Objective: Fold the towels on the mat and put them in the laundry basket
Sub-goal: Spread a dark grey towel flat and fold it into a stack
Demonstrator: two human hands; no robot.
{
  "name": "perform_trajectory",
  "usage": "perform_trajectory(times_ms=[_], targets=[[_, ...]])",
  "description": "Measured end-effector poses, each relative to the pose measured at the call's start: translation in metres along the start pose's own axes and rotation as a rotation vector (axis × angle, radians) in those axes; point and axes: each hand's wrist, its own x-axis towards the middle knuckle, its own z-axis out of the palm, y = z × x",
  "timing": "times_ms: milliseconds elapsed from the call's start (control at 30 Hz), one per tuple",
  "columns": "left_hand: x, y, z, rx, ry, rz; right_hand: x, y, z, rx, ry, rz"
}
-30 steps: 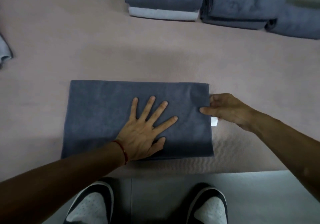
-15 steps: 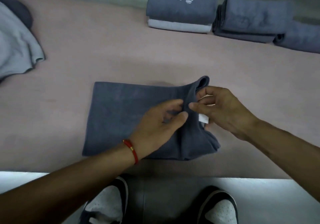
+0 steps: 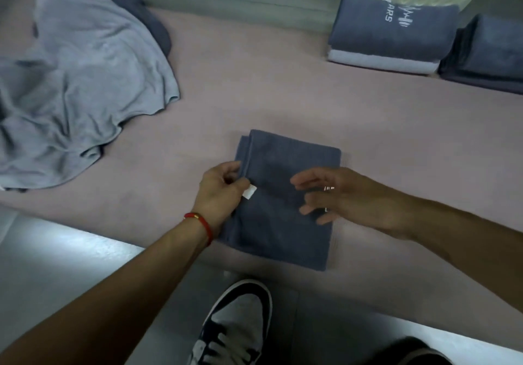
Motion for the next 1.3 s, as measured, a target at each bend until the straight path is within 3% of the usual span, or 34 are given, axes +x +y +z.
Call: perform_trajectory(times_ms=[100, 233, 400, 533, 700, 833, 1067, 1300], targets=[[0.012, 0.004, -0.014, 0.296, -0.046, 0.037, 0.005, 0.018, -0.007, -0.116, 0.056, 0.039], [0.002, 0.006, -0.008, 0.65, -0.241, 0.179, 0.008, 0.034, -0.012, -0.275, 0.098, 0.021], [-0.008, -0.001, -0.015, 0.611, -0.09, 0.243, 0.009, 0.036, -0.015, -0.34, 0.159, -0.032], [-0.008, -0.011, -0.018, 0.803, -0.095, 0.198, 0.014, 0.039, -0.013, -0.487, 0.225, -0.093], [-0.005, -0.017, -0.022, 0.847, -0.039, 0.171, 0.03, 0.048, -0.025, -0.705, 0.33, -0.227], [0.0, -0.014, -0.024, 0.929, -0.015, 0.128, 0.05, 0.045, -0.039, -0.687, 0.329, -0.183], [0.011, -0.012, -0.018, 0.747, 0.002, -0.024, 0.085, 0.025, -0.058, -0.557, 0.319, -0.108], [0.014, -0.002, -0.019, 0.716, -0.129, -0.067, 0.097, 0.02, -0.062, -0.266, 0.294, 0.009]])
